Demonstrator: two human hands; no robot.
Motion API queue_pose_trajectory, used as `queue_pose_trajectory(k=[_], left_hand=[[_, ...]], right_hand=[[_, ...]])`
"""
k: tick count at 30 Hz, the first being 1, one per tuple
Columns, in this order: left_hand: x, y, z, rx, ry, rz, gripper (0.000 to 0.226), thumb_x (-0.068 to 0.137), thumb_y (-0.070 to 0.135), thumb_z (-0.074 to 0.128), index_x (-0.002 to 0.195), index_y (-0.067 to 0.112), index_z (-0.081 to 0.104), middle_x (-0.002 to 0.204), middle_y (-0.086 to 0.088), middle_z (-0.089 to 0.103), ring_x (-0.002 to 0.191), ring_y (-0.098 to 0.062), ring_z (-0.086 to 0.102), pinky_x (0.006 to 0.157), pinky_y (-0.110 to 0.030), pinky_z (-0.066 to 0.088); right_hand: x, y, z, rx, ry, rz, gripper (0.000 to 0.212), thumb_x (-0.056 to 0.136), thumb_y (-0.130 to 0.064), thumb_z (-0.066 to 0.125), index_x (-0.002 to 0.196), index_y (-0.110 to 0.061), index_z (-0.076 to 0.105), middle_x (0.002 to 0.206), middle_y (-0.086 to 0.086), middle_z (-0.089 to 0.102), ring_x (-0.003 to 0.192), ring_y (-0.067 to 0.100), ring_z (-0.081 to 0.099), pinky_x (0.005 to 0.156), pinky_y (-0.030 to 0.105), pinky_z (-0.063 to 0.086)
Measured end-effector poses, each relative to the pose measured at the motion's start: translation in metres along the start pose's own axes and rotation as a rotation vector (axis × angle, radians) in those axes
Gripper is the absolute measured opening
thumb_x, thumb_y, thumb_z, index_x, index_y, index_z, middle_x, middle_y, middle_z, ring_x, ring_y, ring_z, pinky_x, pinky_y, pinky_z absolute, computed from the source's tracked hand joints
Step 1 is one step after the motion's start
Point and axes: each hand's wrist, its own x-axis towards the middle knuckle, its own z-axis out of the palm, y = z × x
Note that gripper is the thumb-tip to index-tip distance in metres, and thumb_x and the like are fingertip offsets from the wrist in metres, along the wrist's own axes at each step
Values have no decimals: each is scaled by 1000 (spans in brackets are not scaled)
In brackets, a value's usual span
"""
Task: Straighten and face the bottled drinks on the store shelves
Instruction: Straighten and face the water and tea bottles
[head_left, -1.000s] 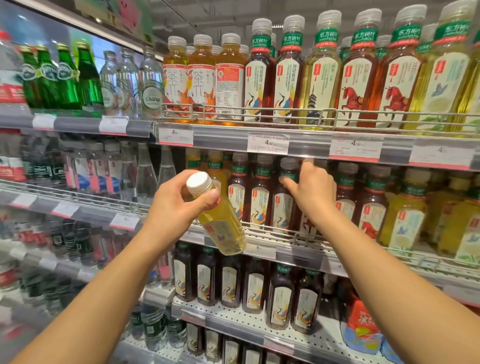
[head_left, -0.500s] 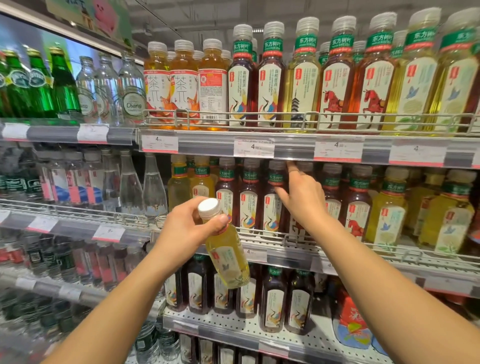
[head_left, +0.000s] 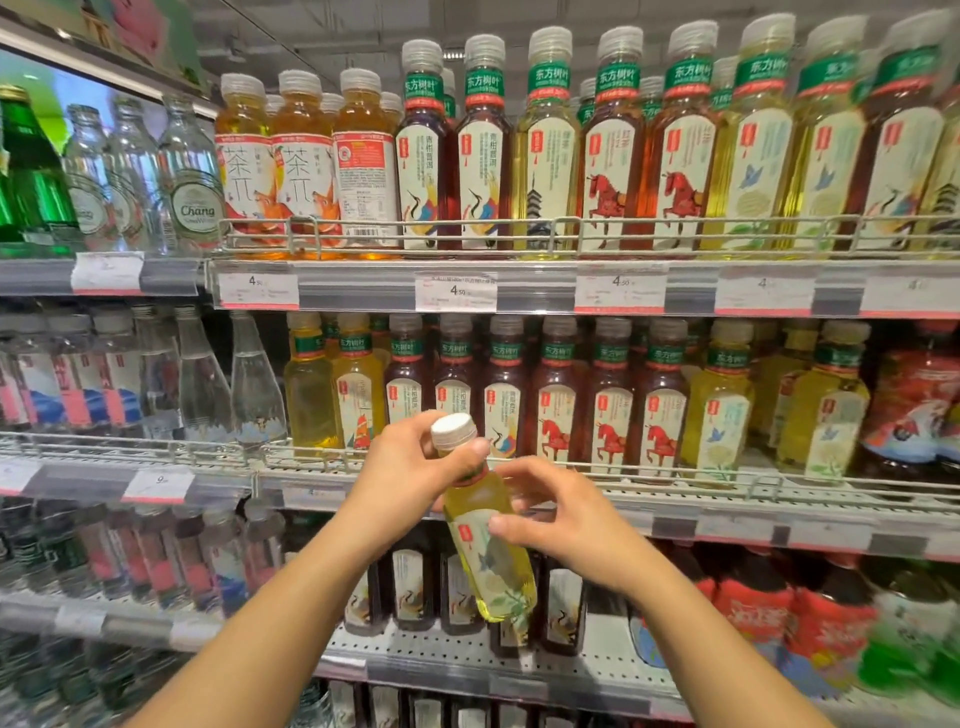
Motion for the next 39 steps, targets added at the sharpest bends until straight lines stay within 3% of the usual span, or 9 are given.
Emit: queue_pose_trajectory(k=[4, 11, 16, 20, 22, 26, 28, 32, 39], left_hand=[[4, 11, 26, 25, -59, 11, 21, 86, 41, 78, 96, 23, 71, 84, 2, 77, 82, -15, 75, 65, -39, 60], [13, 30, 88, -37, -188, 75, 17, 86, 37, 78, 93, 24, 70, 82, 4, 75, 79, -11, 73, 60, -30, 53], [21, 40, 134, -41, -379, 157, 42, 85, 53, 73, 122, 35, 61, 114, 10, 72, 109, -10, 67, 96, -42, 54], [21, 45, 168, 92, -373, 257, 54, 95, 62, 42, 141, 36, 51, 134, 19, 60, 122, 6, 53, 101, -12, 38], [22, 42, 179, 234, -338, 271, 60, 95, 60, 35, 142, 27, 53, 138, 14, 58, 125, 1, 51, 95, -2, 31], [26, 20, 195, 641, -330, 334, 65, 95, 60, 34, 145, 21, 50, 145, 3, 54, 134, -14, 47, 110, -28, 34], [26, 9, 204, 790, -326, 340, 68, 95, 61, 32, 147, 21, 47, 149, 2, 51, 138, -18, 44, 116, -35, 33], [22, 4, 213, 910, -283, 368, 72, 91, 62, 26, 146, 22, 50, 152, 0, 49, 140, -21, 43, 119, -37, 28], [20, 9, 211, 931, -318, 376, 59, 100, 51, 46, 152, 24, 42, 161, 3, 35, 148, -16, 30, 122, -30, 17]], right_hand=[[-16, 10, -9, 42, 58, 59, 75, 70, -59, 86, 135, -50, 51, 124, -20, 65, 112, -5, 61, 98, 26, 53], [-43, 21, -46, -105, 192, 70, 63, 69, -49, 87, 125, -45, 57, 109, -20, 72, 98, 0, 68, 91, 35, 55], [-71, 35, -95, -199, 308, 106, 62, 64, -44, 86, 119, -49, 57, 102, -19, 72, 90, 0, 68, 85, 35, 57], [-94, 49, -143, -248, 418, 121, 57, 69, -45, 88, 119, -44, 60, 108, -20, 72, 100, -2, 66, 92, 37, 55], [-105, 56, -169, -227, 501, 135, 54, 73, -46, 88, 120, -36, 62, 108, -17, 73, 100, 0, 68, 92, 40, 55], [-115, 67, -215, -159, 695, 101, 58, 75, -51, 85, 124, -31, 62, 115, -13, 73, 106, 6, 69, 98, 44, 54], [-113, 70, -230, -109, 766, 80, 49, 82, -37, 85, 124, -28, 62, 114, -12, 73, 105, 4, 69, 99, 43, 54], [-103, 77, -247, -51, 831, 53, 52, 83, -32, 83, 129, -25, 59, 119, -9, 71, 111, 7, 67, 102, 42, 53], [-77, 83, -246, -241, 752, 37, 56, 85, -36, 81, 133, -23, 56, 124, -4, 60, 112, 10, 58, 97, 30, 47]])
